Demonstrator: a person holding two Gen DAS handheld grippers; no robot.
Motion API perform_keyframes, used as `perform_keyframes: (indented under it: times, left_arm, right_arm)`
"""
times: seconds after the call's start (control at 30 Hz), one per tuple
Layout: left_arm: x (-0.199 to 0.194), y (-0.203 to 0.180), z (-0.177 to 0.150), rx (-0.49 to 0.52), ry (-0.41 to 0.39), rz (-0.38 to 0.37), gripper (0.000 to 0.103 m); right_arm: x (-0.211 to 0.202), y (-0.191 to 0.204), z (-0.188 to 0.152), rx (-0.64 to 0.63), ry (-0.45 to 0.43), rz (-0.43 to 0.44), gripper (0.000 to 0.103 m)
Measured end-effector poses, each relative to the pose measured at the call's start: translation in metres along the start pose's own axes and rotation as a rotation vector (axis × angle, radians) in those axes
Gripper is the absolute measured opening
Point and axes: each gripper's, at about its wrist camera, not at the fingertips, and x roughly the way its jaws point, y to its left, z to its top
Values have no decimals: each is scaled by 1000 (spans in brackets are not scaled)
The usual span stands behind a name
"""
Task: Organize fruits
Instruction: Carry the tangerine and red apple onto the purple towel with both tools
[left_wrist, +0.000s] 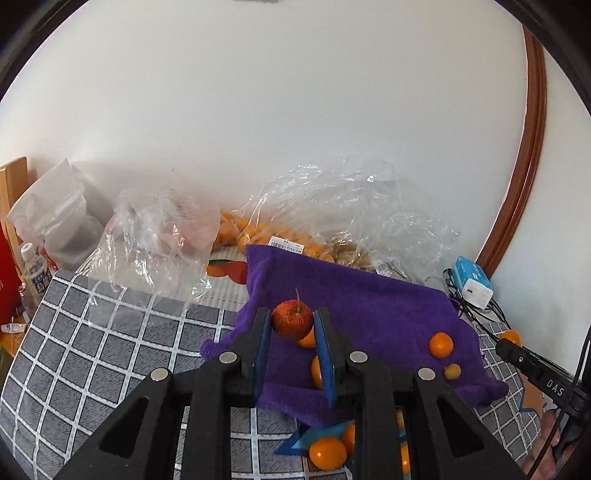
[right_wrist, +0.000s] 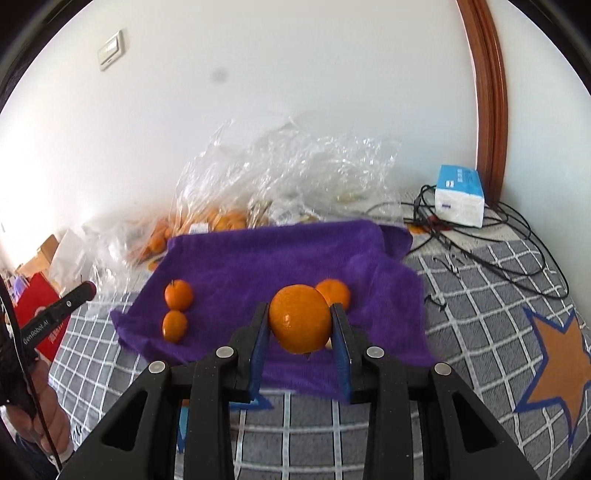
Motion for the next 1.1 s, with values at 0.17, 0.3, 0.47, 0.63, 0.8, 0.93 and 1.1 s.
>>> perform_keyframes:
  times: [0.17, 0.3, 0.47, 0.63, 0.8, 0.93, 1.1]
  left_arm:
    - [26, -4, -3, -15, 6, -11, 23]
    - [45, -1, -18, -18, 43, -10, 23]
    - [53, 6, -25, -34, 60, -12, 23]
    - [59, 9, -27, -39, 65, -7, 23]
    - [63, 11, -28, -49, 66, -3, 23]
    - [66, 15, -28, -70, 81, -15, 23]
    - [64, 12, -29, -48, 70, -14, 23]
  right_arm:
    - [19, -1, 17, -2, -4, 4, 32]
    - [40, -2, 12, 3, 8, -6, 32]
    - [62, -9, -5, 9, 46, -1, 32]
    - [71, -11, -11, -6, 62, -34, 32]
    - [77, -10, -16, -22, 81, -27, 32]
    - [80, -1, -20, -79, 83, -56, 32]
    - [81, 7, -23, -123, 76, -56, 32]
